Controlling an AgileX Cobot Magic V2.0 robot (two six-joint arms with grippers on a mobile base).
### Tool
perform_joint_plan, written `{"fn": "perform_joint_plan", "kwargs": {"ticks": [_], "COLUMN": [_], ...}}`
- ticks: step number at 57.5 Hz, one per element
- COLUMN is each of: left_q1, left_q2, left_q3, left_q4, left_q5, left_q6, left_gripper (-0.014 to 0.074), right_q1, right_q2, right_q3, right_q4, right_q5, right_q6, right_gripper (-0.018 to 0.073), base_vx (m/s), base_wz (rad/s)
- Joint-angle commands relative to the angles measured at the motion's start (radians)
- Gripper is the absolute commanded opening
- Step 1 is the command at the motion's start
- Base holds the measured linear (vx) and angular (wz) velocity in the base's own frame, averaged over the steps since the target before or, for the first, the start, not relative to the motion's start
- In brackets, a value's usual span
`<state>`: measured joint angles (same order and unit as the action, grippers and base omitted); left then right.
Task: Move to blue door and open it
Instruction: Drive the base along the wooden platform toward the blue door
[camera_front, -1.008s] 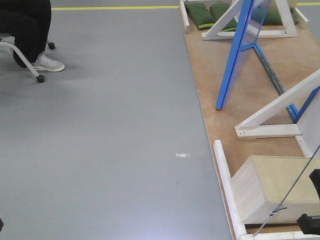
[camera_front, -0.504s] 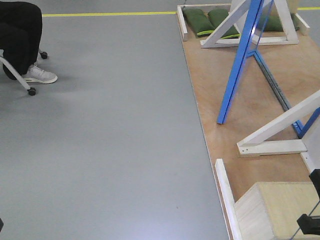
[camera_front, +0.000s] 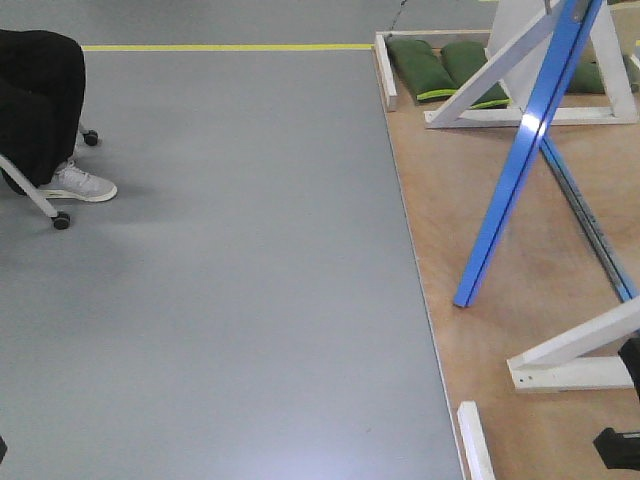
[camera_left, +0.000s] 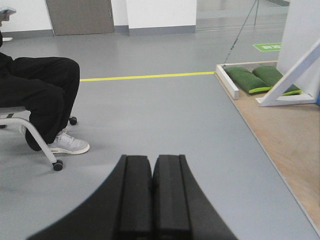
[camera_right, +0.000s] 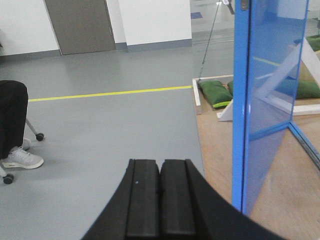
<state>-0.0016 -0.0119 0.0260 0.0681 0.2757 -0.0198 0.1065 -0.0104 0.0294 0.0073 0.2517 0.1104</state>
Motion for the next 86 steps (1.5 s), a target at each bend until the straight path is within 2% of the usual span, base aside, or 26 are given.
{"fn": "perform_joint_plan", "kwargs": {"ticks": [1,86], "left_q1": [-0.006,-0.007], "left_q2": [-0.012,-0.012], "left_q3": [-0.026,-0.026], "left_q4": [-0.002,-0.002], "left_q5": [-0.084,-0.084], "left_q6": [-0.007,-0.007], "left_gripper": [0.0073,0.0073], "right_q1": [0.001,0.001], "right_q2": [-0.014,-0.014], "right_q3": [0.003,0.003], "right_q4": [-0.007,-0.007], "right_q5": [-0.082,-0.082], "right_q6": [-0.003,-0.003], "right_gripper": [0.0012,0.0012], "base_vx": [0.45,0.39], "base_wz": [0.11,0.01]}}
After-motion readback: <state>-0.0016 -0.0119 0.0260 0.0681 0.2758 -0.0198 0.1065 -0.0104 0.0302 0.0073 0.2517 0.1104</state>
